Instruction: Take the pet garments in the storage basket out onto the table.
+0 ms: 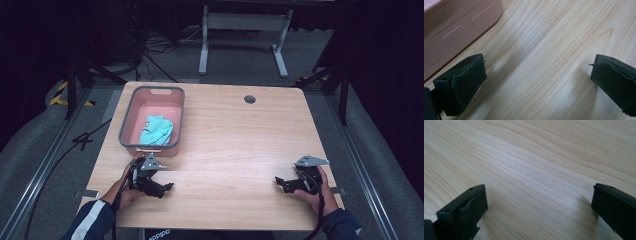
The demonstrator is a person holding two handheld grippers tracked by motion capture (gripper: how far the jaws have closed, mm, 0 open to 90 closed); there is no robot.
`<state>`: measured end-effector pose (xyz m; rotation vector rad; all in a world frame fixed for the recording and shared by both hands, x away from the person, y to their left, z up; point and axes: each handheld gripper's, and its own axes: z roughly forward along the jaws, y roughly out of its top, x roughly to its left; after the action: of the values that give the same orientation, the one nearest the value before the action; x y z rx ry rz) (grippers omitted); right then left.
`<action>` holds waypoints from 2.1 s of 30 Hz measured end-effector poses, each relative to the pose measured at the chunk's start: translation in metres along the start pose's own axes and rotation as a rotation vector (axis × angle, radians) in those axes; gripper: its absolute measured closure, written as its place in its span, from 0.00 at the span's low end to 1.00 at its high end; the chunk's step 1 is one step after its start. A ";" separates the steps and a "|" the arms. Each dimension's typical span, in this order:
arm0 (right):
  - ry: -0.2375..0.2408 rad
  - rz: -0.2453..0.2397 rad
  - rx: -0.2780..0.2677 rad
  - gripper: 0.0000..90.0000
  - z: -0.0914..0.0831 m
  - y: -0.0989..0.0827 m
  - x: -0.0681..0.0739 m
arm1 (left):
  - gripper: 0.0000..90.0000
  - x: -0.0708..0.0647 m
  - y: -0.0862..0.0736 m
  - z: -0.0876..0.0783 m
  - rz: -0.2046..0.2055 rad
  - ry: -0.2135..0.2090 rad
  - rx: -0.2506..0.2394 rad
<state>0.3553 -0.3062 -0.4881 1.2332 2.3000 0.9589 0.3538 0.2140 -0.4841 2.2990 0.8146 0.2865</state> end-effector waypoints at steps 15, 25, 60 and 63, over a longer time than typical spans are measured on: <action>0.003 0.001 0.000 0.01 0.001 0.001 0.000 | 0.01 0.002 -0.004 -0.007 0.017 -0.006 0.029; 0.003 0.001 0.000 0.01 0.000 0.001 0.000 | 0.28 0.002 0.004 -0.033 0.081 -0.081 0.068; 0.000 0.002 0.001 0.01 0.000 0.000 0.000 | 0.23 0.032 0.060 -0.110 0.021 0.140 -0.145; 0.000 0.002 0.001 0.01 0.000 0.000 0.000 | 0.23 0.042 0.071 -0.102 0.006 0.151 -0.124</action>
<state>0.3551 -0.3058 -0.4880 1.2359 2.3001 0.9586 0.3790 0.2522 -0.3612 2.1838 0.8399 0.5044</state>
